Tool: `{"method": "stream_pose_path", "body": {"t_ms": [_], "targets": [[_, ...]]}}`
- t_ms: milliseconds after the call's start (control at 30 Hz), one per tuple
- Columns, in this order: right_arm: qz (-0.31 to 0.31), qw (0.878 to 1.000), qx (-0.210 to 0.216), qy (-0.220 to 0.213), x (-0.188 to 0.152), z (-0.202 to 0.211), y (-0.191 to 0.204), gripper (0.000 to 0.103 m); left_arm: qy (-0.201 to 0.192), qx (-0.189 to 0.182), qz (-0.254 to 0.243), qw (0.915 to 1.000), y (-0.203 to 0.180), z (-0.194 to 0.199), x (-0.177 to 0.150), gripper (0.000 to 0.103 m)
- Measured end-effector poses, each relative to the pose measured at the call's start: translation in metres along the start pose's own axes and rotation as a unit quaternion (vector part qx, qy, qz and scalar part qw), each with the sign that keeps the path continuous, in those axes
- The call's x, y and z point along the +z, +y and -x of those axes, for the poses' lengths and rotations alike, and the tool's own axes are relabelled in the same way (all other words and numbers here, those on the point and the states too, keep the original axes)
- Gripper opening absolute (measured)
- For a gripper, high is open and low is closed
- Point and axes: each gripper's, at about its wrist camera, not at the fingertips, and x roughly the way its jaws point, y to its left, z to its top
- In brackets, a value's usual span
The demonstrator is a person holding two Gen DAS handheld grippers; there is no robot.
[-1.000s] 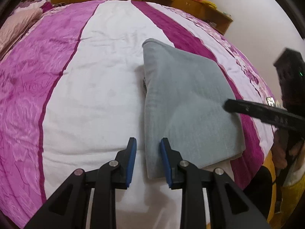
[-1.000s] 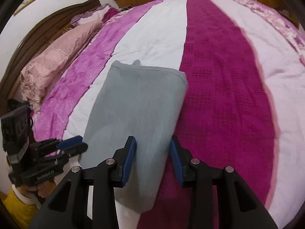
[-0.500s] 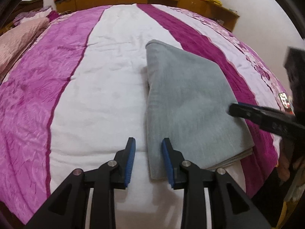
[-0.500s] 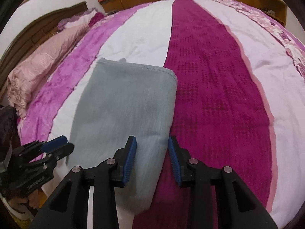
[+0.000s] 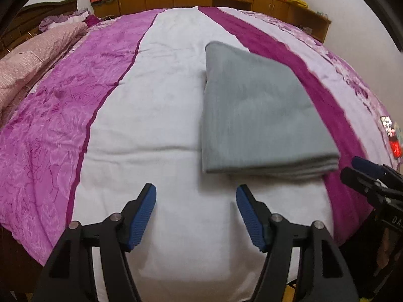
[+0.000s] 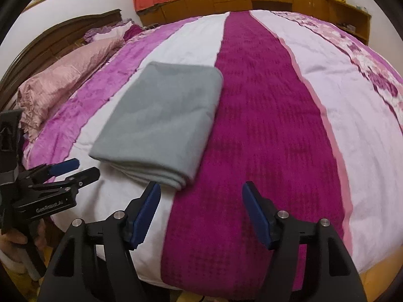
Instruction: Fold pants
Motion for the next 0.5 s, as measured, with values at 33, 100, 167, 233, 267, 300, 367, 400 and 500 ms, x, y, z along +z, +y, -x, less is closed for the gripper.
{"method": "stream_pose_path", "body": {"t_ms": [33, 100, 167, 233, 267, 300, 367, 400, 500], "targets": [[-0.007, 1.0, -0.004, -0.001, -0.003, -0.003, -0.002, 0.062, 0.005, 0.0, 0.0, 1.0, -0.001, -0.003, -0.003, 0.07], [-0.016, 1.0, -0.012, -0.001, -0.008, -0.011, -0.004, 0.062, 0.015, 0.0, 0.001, 0.9999, -0.004, -0.009, -0.006, 0.07], [-0.012, 1.0, -0.018, -0.003, -0.012, -0.018, -0.004, 0.064, 0.014, 0.006, -0.003, 0.9999, -0.006, -0.013, -0.009, 0.07], [-0.01, 1.0, -0.018, -0.008, -0.015, -0.021, -0.003, 0.069, 0.01, 0.011, -0.005, 0.9999, -0.008, -0.015, -0.009, 0.07], [-0.01, 1.0, -0.017, -0.01, -0.016, -0.022, -0.002, 0.071, 0.01, 0.012, -0.004, 0.9999, -0.009, -0.016, -0.009, 0.07], [-0.01, 1.0, -0.015, -0.014, -0.016, -0.023, -0.001, 0.075, 0.01, 0.013, -0.003, 0.9999, -0.01, -0.017, -0.01, 0.071], [-0.004, 1.0, -0.022, -0.017, -0.018, -0.026, 0.001, 0.076, 0.011, 0.014, 0.004, 0.9998, -0.009, -0.02, -0.009, 0.072], [0.001, 0.999, -0.028, -0.019, -0.019, -0.027, 0.002, 0.076, 0.011, 0.013, 0.008, 0.9998, -0.009, -0.02, -0.01, 0.072], [0.013, 0.999, -0.038, -0.022, -0.02, -0.03, 0.007, 0.08, 0.009, 0.012, 0.008, 0.9999, -0.008, -0.021, -0.009, 0.072]]}}
